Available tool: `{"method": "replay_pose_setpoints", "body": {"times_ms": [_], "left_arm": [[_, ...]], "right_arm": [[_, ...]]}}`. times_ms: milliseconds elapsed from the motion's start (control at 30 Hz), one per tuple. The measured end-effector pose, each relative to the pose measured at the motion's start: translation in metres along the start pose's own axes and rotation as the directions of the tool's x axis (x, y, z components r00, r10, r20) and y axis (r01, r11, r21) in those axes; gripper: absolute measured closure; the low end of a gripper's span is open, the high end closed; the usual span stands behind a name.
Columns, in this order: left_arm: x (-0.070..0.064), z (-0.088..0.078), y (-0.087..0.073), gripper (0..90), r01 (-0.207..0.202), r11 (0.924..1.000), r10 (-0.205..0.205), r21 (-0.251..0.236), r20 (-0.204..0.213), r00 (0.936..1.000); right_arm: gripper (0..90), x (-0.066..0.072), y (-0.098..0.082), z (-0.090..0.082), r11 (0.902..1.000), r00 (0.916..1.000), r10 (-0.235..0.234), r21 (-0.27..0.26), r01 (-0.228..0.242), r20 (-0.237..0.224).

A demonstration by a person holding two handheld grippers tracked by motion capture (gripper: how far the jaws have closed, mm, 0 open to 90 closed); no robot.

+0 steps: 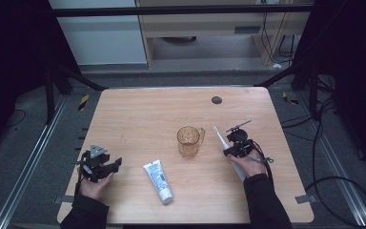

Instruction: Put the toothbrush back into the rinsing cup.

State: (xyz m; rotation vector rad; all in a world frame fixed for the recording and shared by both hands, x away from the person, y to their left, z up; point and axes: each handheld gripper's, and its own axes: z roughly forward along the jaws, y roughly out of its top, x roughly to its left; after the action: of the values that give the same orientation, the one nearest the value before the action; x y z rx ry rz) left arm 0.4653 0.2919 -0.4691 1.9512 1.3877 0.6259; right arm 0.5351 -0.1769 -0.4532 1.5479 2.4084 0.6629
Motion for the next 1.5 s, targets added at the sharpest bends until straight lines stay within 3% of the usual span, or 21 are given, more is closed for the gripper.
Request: {"method": "replay_pose_setpoints", "body": {"times_ms": [467, 633, 700, 767, 800, 867, 900, 933, 967, 1000, 1033, 1067, 1100, 1133, 1167, 1267, 1333, 1400, 1433, 1467, 1500], "left_arm": [[0.000, 0.000, 0.000, 45.6, 0.000, 1.0000, 0.000, -0.003, 0.000, 1.0000], [-0.001, -0.001, 0.000, 45.6, -0.001, 1.0000, 0.001, -0.006, -0.001, 1.0000], [-0.001, -0.001, 0.000, 45.6, -0.004, 1.0000, 0.004, -0.007, -0.002, 1.0000], [-0.001, -0.001, 0.000, 45.6, -0.003, 1.0000, 0.003, -0.008, -0.001, 1.0000], [-0.001, -0.001, 0.000, 45.6, -0.004, 1.0000, 0.004, -0.006, -0.002, 1.0000], [-0.001, -0.001, 0.000, 45.6, -0.003, 1.0000, 0.003, -0.007, -0.003, 1.0000], [-0.001, -0.001, 0.000, 45.6, -0.003, 1.0000, 0.003, -0.008, -0.003, 1.0000], [-0.001, -0.001, 0.000, 45.6, -0.003, 1.0000, 0.003, -0.008, -0.003, 1.0000], [-0.001, -0.001, 0.000, 45.6, -0.003, 1.0000, 0.003, -0.008, -0.003, 1.0000], [-0.001, -0.001, 0.000, 45.6, -0.002, 0.9999, 0.002, -0.011, -0.003, 1.0000], [-0.001, -0.001, 0.000, 45.6, -0.002, 0.9999, 0.002, -0.011, -0.003, 1.0000], [-0.001, -0.001, 0.000, 45.6, -0.001, 0.9999, 0.001, -0.011, -0.003, 1.0000], [-0.001, -0.001, 0.000, 45.6, -0.001, 0.9999, 0.001, -0.011, -0.003, 1.0000], [-0.001, -0.001, 0.000, 45.6, -0.002, 0.9999, 0.002, -0.011, -0.003, 1.0000], [-0.001, -0.001, 0.000, 45.6, -0.002, 0.9999, 0.002, -0.011, -0.003, 1.0000], [-0.001, -0.001, 0.000, 45.6, -0.002, 0.9999, 0.002, -0.011, -0.003, 1.0000], [-0.001, -0.001, 0.000, 45.6, -0.002, 0.9999, 0.001, -0.012, -0.003, 1.0000], [-0.001, -0.001, 0.000, 45.6, -0.002, 0.9999, 0.002, -0.012, -0.003, 1.0000], [-0.001, -0.001, 0.000, 45.6, -0.002, 0.9999, 0.002, -0.012, -0.003, 1.0000], [-0.001, -0.001, 0.000, 45.6, -0.003, 0.9999, 0.003, -0.012, -0.004, 1.0000], [-0.001, -0.001, 0.000, 45.6, -0.003, 0.9999, 0.003, -0.012, -0.003, 1.0000]], "right_arm": [[67.4, 0.002, -0.004, -0.030, 0.9934, 0.9995, -0.013, -0.115, 0.010, -0.028], [67.4, 0.002, -0.005, -0.046, 0.9771, 0.9984, 0.007, -0.212, -0.019, -0.057], [67.4, 0.002, -0.005, -0.054, 0.9581, 0.9983, 0.018, -0.284, -0.033, -0.055], [67.4, 0.003, -0.005, -0.057, 0.9500, 0.9984, 0.022, -0.310, -0.037, -0.051], [67.4, 0.003, -0.004, -0.063, 0.9307, 0.9982, 0.031, -0.363, -0.047, -0.051], [67.4, 0.004, -0.003, -0.069, 0.9100, 0.9976, 0.044, -0.410, -0.063, -0.054], [67.4, 0.005, -0.002, -0.071, 0.9001, 0.9975, 0.048, -0.431, -0.066, -0.051], [67.4, 0.005, -0.002, -0.071, 0.9001, 0.9975, 0.048, -0.431, -0.066, -0.051], [67.4, 0.006, 0.000, -0.075, 0.8784, 0.9975, 0.049, -0.473, -0.067, -0.051], [67.4, 0.008, 0.001, -0.077, 0.8683, 0.9972, 0.053, -0.491, -0.072, -0.052], [67.4, 0.008, 0.001, -0.077, 0.8683, 0.9972, 0.053, -0.491, -0.072, -0.052], [67.4, 0.010, 0.003, -0.081, 0.8479, 0.9975, 0.051, -0.526, -0.069, -0.049], [67.4, 0.010, 0.003, -0.081, 0.8479, 0.9975, 0.051, -0.526, -0.069, -0.049], [67.4, 0.013, 0.005, -0.084, 0.8278, 0.9966, 0.060, -0.555, -0.081, -0.056], [67.4, 0.014, 0.005, -0.086, 0.8188, 0.9964, 0.062, -0.568, -0.084, -0.058], [67.4, 0.016, 0.008, -0.089, 0.7956, 0.9962, 0.062, -0.600, -0.086, -0.061], [67.4, 0.017, 0.008, -0.090, 0.7901, 0.9960, 0.064, -0.606, -0.089, -0.062], [67.4, 0.020, 0.010, -0.091, 0.7624, 0.9961, 0.071, -0.641, -0.088, -0.053], [67.4, 0.020, 0.010, -0.091, 0.7624, 0.9961, 0.071, -0.641, -0.088, -0.053], [67.4, 0.023, 0.010, -0.092, 0.7432, 0.9959, 0.072, -0.663, -0.090, -0.054], [67.4, 0.024, 0.010, -0.092, 0.7349, 0.9958, 0.072, -0.672, -0.091, -0.056]]}}
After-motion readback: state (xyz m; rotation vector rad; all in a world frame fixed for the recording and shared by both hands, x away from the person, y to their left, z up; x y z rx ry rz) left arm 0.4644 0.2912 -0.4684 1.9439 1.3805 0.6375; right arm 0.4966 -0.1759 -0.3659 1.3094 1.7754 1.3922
